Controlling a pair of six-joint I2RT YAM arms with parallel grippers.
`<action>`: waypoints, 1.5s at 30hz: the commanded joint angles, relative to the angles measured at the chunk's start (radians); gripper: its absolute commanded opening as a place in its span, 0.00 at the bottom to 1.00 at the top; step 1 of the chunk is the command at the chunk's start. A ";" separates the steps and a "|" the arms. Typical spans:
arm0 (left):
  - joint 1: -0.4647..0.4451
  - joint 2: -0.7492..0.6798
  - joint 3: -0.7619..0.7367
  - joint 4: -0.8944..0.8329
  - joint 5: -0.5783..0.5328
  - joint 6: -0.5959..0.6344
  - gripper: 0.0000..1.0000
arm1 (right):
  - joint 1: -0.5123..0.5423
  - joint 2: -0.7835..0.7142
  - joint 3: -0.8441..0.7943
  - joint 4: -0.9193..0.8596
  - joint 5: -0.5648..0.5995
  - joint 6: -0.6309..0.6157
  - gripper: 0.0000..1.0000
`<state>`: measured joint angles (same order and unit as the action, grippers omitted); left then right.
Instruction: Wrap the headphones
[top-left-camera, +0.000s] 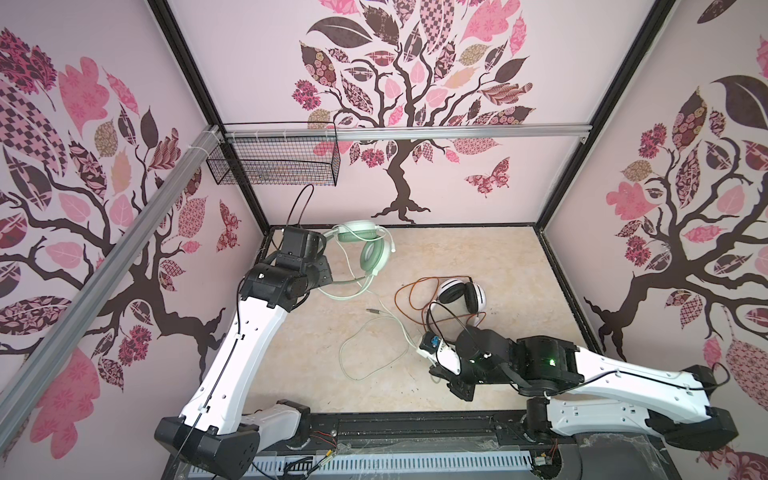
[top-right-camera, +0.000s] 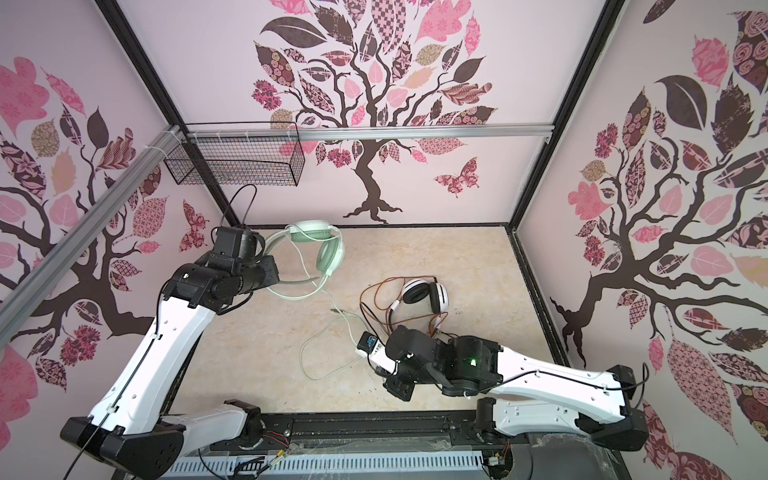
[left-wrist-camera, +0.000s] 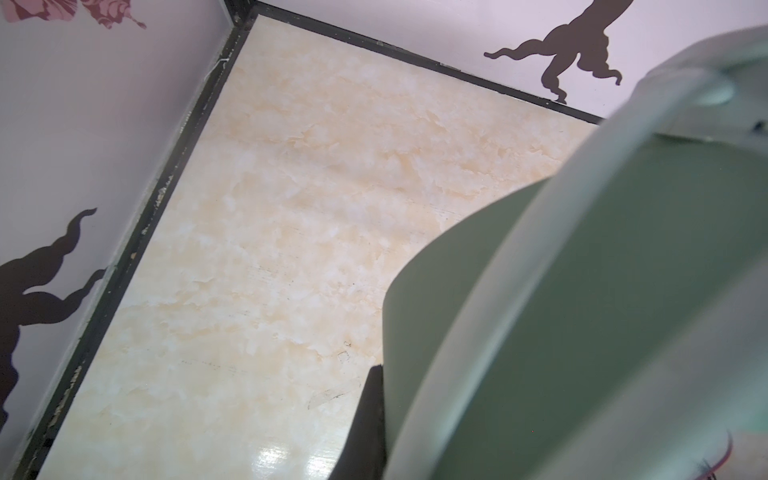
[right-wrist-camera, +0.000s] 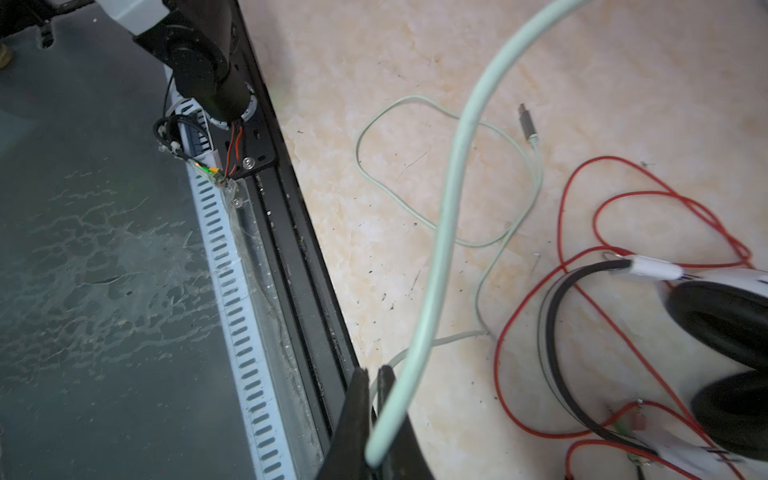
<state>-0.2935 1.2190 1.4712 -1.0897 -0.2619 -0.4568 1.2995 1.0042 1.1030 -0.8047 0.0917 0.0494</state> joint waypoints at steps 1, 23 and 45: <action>0.007 -0.050 -0.035 0.037 -0.054 0.018 0.00 | 0.004 -0.033 0.113 -0.083 0.195 -0.028 0.00; -0.049 -0.120 -0.326 -0.007 0.355 0.107 0.00 | 0.004 0.284 0.460 0.260 0.564 -0.697 0.00; -0.192 -0.419 -0.421 -0.079 0.698 0.138 0.00 | -0.263 0.416 0.479 0.340 -0.013 -0.827 0.00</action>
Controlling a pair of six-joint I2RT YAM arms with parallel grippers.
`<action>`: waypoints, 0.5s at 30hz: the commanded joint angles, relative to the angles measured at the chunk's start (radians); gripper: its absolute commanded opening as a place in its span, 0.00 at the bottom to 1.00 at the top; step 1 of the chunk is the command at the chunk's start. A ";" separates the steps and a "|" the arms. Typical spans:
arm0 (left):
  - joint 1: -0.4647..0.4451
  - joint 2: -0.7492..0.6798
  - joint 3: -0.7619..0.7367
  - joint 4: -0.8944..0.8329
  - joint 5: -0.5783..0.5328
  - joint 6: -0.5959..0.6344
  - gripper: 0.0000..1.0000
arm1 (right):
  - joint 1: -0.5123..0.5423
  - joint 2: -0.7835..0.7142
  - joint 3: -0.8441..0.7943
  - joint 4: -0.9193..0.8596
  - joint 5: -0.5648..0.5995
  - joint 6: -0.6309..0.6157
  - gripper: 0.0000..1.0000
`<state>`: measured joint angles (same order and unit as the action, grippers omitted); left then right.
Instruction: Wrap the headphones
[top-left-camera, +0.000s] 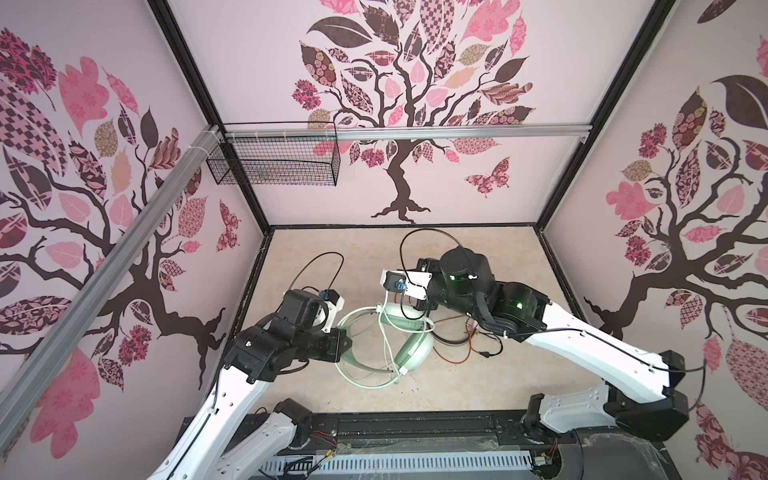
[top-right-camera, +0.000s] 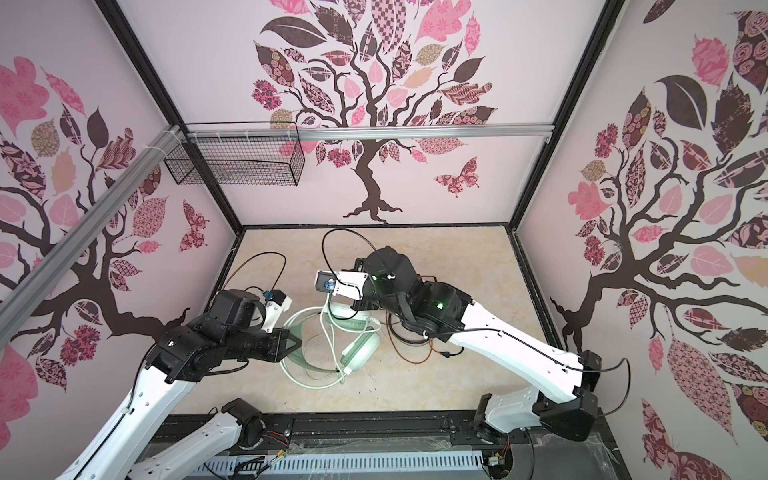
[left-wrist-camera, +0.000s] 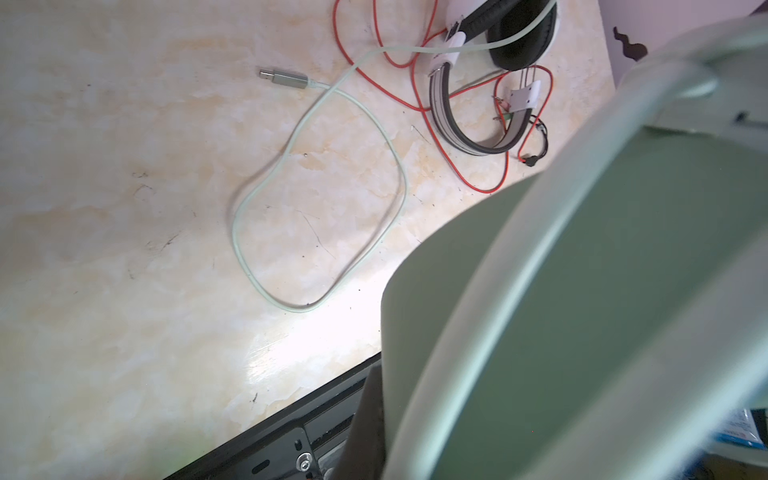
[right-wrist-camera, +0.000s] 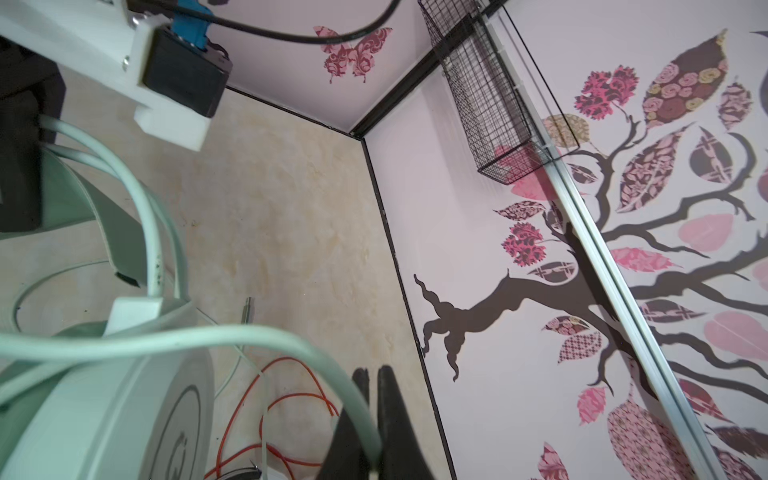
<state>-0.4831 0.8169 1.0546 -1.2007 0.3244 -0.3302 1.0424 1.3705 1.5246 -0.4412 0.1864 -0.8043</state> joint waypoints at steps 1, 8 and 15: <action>-0.002 -0.022 -0.004 0.034 0.129 0.010 0.00 | -0.015 0.061 0.067 -0.022 -0.134 0.033 0.00; -0.004 -0.077 0.026 -0.013 0.134 0.003 0.00 | -0.089 0.119 0.062 0.069 -0.247 0.127 0.00; -0.003 -0.114 0.061 -0.035 0.162 -0.019 0.00 | -0.202 0.187 0.036 0.098 -0.429 0.263 0.00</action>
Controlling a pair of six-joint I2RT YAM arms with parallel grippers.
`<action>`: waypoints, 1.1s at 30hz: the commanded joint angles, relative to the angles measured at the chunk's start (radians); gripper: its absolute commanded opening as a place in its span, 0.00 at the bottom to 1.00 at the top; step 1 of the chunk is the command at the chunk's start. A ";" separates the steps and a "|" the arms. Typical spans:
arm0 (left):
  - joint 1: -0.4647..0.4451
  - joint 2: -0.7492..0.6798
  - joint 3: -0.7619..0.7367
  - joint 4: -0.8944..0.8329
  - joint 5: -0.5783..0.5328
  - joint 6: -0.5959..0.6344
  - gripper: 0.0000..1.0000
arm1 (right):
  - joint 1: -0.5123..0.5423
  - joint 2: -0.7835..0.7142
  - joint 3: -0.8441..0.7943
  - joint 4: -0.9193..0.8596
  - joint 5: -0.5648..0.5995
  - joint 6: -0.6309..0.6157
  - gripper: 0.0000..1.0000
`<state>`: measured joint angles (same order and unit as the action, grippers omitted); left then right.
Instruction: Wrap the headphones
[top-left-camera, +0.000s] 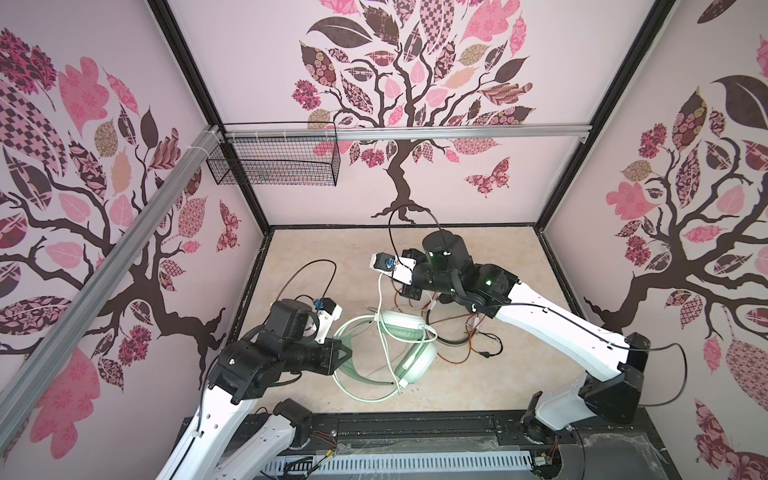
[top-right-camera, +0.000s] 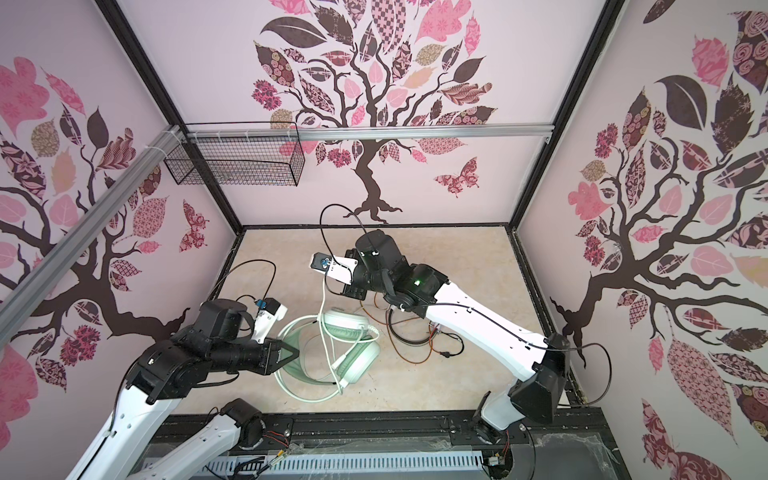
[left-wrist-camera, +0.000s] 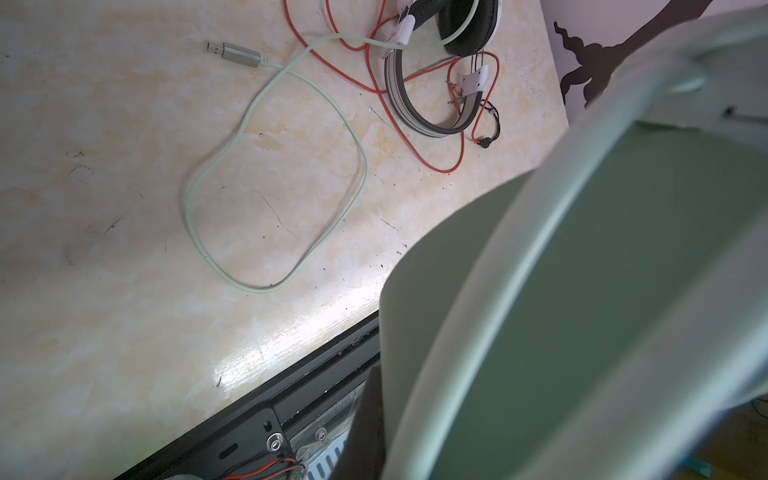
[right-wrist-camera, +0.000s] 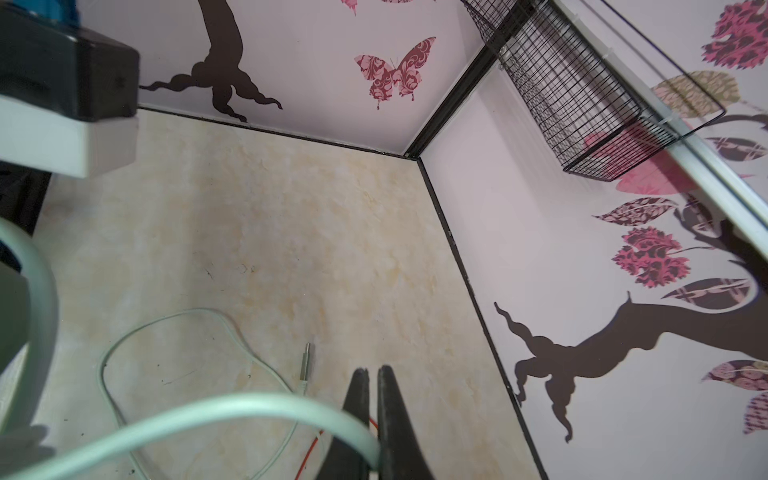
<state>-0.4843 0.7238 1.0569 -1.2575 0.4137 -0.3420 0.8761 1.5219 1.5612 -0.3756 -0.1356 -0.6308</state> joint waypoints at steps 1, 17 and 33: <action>-0.003 -0.024 0.070 0.023 0.081 -0.010 0.00 | -0.037 0.041 -0.008 0.036 -0.126 0.092 0.00; -0.004 -0.018 0.074 0.098 0.149 -0.086 0.00 | -0.036 0.172 0.053 0.084 -0.365 0.203 0.00; -0.003 0.012 0.035 0.141 0.155 -0.099 0.00 | -0.037 0.160 0.049 0.122 -0.343 0.221 0.00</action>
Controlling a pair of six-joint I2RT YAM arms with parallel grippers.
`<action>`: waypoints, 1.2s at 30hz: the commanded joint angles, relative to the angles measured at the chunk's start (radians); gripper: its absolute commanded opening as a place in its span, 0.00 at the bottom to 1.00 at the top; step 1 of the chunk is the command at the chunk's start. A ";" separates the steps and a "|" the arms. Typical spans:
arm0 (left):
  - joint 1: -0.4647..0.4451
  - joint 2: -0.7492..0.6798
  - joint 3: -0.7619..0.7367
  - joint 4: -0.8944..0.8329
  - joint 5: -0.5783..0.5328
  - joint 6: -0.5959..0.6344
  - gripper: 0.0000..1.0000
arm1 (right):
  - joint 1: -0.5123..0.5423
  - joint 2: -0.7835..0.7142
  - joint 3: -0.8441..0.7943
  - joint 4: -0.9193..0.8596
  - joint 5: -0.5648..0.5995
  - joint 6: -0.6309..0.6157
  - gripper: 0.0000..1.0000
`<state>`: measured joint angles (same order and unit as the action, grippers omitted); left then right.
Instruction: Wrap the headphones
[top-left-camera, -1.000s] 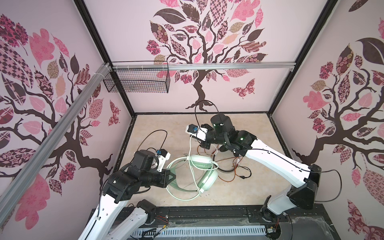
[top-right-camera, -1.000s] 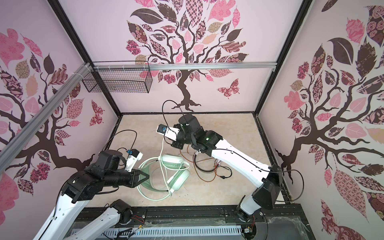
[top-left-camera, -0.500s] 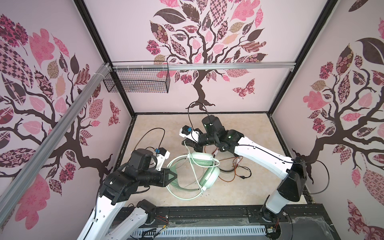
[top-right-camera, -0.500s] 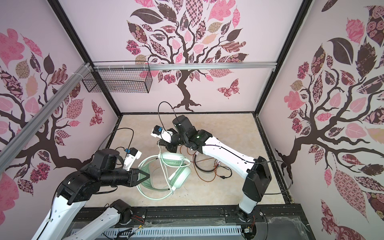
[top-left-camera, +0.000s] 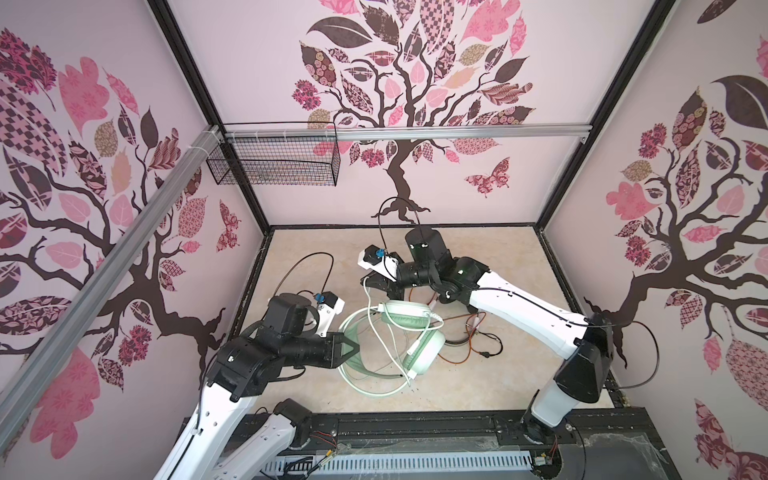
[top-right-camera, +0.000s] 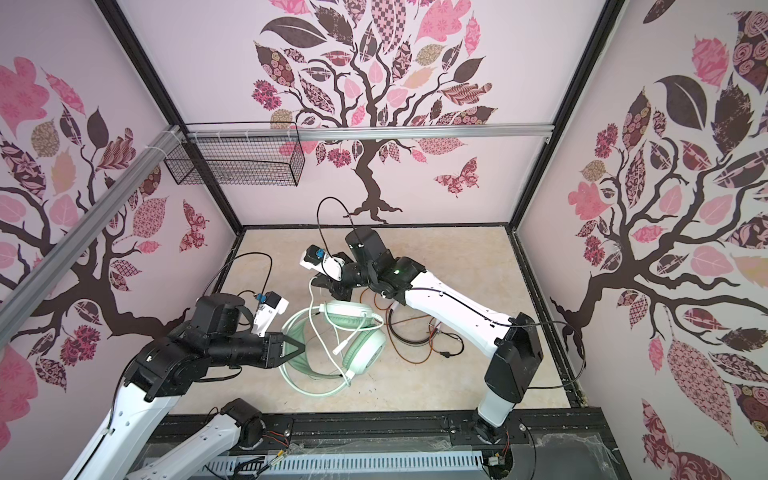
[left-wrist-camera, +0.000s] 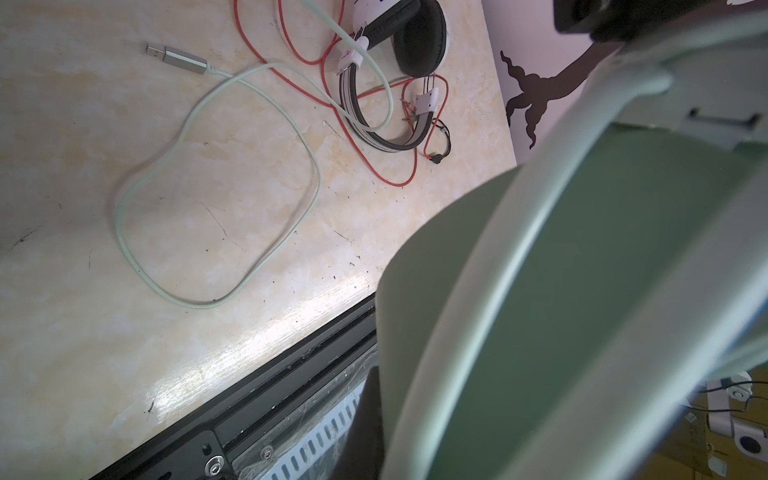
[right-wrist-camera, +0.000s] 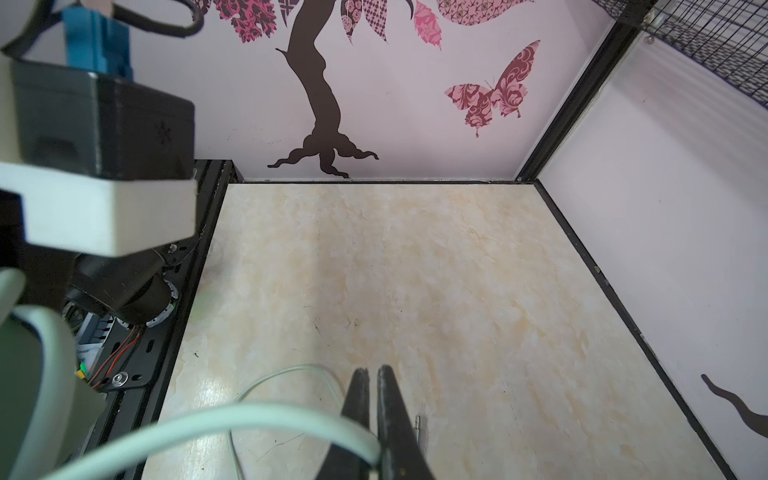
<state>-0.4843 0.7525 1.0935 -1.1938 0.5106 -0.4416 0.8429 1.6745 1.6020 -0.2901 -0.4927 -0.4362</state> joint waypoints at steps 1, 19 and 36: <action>-0.004 -0.017 0.006 0.072 0.057 0.000 0.00 | -0.005 0.003 -0.008 0.051 0.025 0.034 0.00; -0.004 -0.073 0.051 0.023 0.007 -0.026 0.00 | -0.050 -0.229 -0.467 0.330 0.031 0.338 1.00; -0.004 -0.096 0.056 0.075 -0.010 -0.063 0.00 | -0.051 -0.677 -0.815 0.111 0.880 0.849 1.00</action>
<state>-0.4850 0.6682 1.0950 -1.2060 0.4755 -0.4946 0.7952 1.0210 0.7906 -0.1020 0.1791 0.2886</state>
